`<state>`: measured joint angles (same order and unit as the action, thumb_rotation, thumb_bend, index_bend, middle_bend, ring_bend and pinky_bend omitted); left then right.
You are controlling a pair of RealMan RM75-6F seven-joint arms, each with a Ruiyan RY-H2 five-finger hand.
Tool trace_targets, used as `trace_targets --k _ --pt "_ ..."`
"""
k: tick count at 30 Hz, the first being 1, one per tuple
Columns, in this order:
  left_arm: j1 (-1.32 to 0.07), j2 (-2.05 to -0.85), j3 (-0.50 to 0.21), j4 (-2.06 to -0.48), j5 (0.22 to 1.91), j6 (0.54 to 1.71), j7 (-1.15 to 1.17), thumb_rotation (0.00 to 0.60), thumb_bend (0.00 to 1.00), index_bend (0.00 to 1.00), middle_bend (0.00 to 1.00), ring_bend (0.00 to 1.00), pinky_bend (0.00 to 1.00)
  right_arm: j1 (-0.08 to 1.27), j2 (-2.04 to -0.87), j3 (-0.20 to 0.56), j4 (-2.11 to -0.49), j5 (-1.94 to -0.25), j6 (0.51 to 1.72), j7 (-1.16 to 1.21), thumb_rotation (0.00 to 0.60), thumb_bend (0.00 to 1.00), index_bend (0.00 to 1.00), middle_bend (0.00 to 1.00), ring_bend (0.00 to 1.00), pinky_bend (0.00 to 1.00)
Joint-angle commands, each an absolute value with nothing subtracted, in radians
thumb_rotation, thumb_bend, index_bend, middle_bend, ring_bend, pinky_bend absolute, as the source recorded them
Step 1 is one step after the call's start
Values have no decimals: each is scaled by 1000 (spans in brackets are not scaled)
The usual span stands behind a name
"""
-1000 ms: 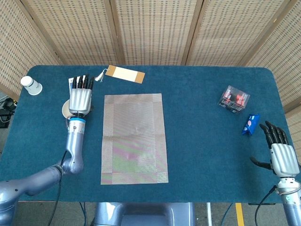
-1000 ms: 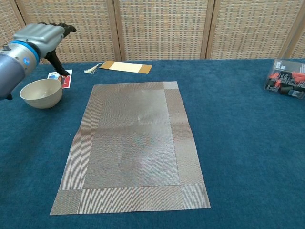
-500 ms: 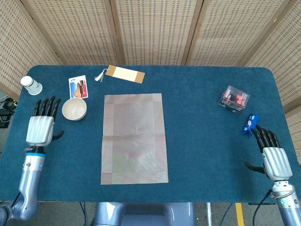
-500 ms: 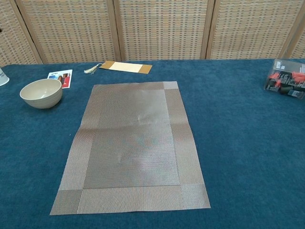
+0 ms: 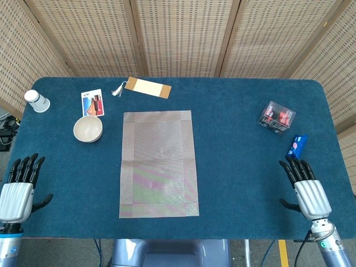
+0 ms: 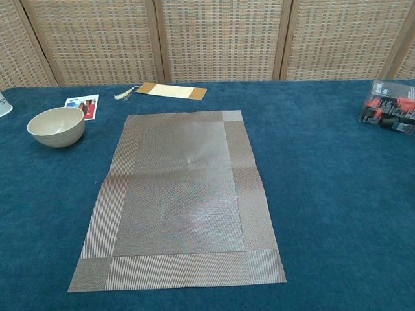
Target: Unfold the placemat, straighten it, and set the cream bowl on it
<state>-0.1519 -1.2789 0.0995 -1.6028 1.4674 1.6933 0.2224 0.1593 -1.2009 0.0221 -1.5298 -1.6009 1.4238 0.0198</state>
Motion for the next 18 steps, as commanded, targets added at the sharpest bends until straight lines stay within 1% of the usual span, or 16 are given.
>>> trace_targets --k 1,5,10,14,18 --pt "-142 -1268 93 -1610 1476 1691 215 600 133 0 0 0 0 162 -1214 0 -1534 -1650 1437 20 600 48 99 0 0 0" --pt "-133 -1261 74 -1622 1468 1688 205 600 133 0 0 0 0 193 -1217 -26 -1536 -1714 1406 36 600 48 132 0 0 0" --pt "-130 -1269 51 -1618 1452 1669 215 600 133 0 0 0 0 240 -1252 -34 -1580 -1755 1348 1 600 47 167 0 0 0" --pt "-127 -1272 46 -1616 1452 1648 236 600 133 0 0 0 0 281 -1323 -41 -1613 -1755 1264 -37 600 49 173 0 0 0" --pt "-119 -1269 36 -1618 1458 1651 226 600 134 0 0 0 0 305 -1416 -33 -1590 -1725 1210 -49 600 60 173 0 0 0"
